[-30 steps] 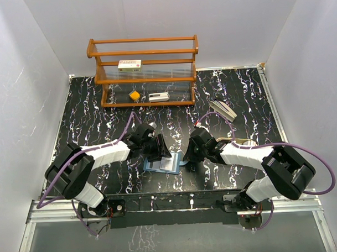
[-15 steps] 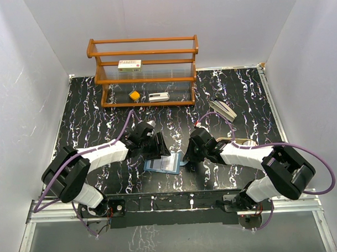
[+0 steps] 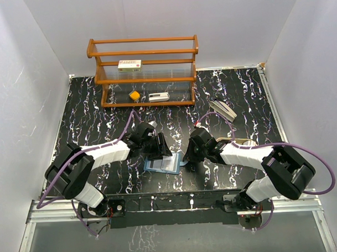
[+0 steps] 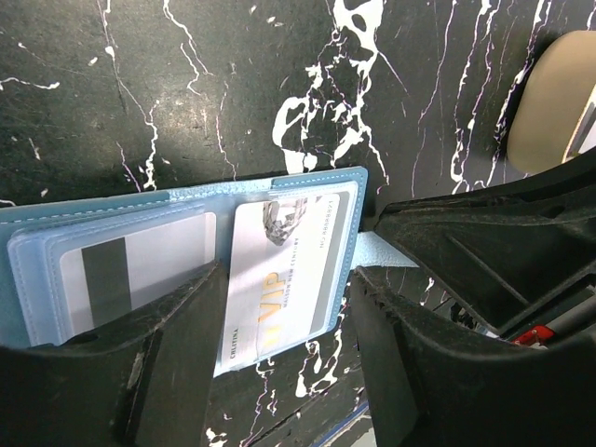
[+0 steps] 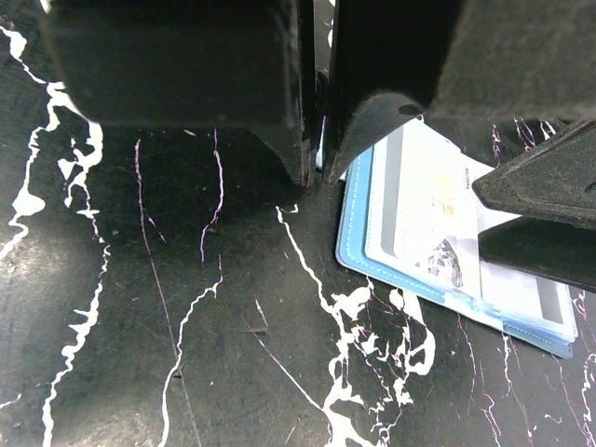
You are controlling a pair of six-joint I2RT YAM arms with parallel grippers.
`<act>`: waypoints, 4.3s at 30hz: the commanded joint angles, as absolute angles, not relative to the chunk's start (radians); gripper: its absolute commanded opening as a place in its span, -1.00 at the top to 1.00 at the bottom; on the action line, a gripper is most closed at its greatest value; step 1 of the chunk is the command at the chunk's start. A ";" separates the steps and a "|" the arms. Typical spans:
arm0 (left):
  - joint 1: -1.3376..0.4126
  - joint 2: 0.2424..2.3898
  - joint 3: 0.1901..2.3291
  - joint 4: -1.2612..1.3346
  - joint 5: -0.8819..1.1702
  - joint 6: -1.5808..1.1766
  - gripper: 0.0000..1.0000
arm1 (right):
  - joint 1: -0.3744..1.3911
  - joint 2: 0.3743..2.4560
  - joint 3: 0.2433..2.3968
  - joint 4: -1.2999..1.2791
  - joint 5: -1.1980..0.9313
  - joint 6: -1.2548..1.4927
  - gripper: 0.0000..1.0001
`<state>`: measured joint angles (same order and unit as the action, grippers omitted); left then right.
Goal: Put the credit cards into the card holder
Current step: Insert the credit card into the card holder.
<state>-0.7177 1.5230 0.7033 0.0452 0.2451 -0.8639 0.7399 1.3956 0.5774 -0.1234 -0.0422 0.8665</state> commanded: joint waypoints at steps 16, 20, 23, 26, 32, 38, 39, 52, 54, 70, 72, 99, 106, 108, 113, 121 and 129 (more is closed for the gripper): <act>-0.730 1.518 0.673 0.179 0.391 -0.977 -0.08 | 0.744 1.418 0.632 -0.095 0.045 0.835 1.00; -0.729 1.507 0.718 0.091 0.359 -0.964 -0.09 | 0.743 1.426 0.651 -0.124 0.078 0.813 0.90; -0.723 1.460 0.713 0.037 0.305 -0.959 -0.10 | 0.743 1.418 0.668 -0.148 0.078 0.808 0.71; -0.690 1.427 0.714 -0.022 0.290 -0.938 -0.12 | 0.744 1.402 0.697 -0.211 0.086 0.799 0.52; -0.603 1.336 0.680 -0.101 0.289 -0.890 -0.13 | 0.751 1.350 0.737 -0.289 0.070 0.809 0.43; -0.461 1.269 0.599 -0.081 0.401 -0.846 -0.13 | 0.802 1.344 0.783 -0.291 0.046 0.838 0.43; -0.446 1.263 0.591 -0.078 0.414 -0.840 -0.13 | 0.810 1.352 0.796 -0.292 0.047 0.845 0.43; -0.368 1.273 0.417 0.199 0.611 -0.928 -0.12 | 0.931 1.545 0.927 -0.233 0.056 0.859 0.54; -0.368 1.282 0.415 0.207 0.617 -0.928 -0.12 | 0.931 1.574 0.936 -0.224 0.044 0.859 0.57; -0.368 1.314 0.377 0.265 0.590 -0.910 -0.13 | 0.940 1.735 0.904 -0.193 0.005 0.873 0.89; -0.369 1.318 0.374 0.284 0.604 -0.916 -0.13 | 0.940 1.731 0.892 -0.184 0.005 0.878 0.93; -0.369 1.153 0.371 0.195 0.601 -0.942 -0.11 | 0.942 1.712 0.779 -0.066 -0.029 0.926 0.99; -0.370 1.157 0.379 0.144 0.570 -0.925 -0.11 | 0.941 1.725 0.773 -0.053 -0.036 0.920 1.00; -0.370 1.151 0.376 0.130 0.557 -0.924 -0.11 | 0.942 1.730 0.773 -0.049 -0.040 0.920 1.00; -0.370 1.139 0.413 0.010 0.482 -0.881 -0.11 | 0.941 1.735 0.773 -0.051 -0.037 0.917 1.00; -0.370 1.098 0.409 0.053 0.507 -0.898 -0.15 | 0.941 1.735 0.765 -0.048 -0.034 0.920 1.00; -0.370 1.160 0.382 0.141 0.550 -0.914 -0.15 | 0.942 1.735 0.772 -0.054 -0.031 0.913 1.00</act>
<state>-0.3744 1.1484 0.3912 0.1089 0.5129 -0.9127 0.9329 1.6920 0.8021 0.0204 -0.0368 0.9371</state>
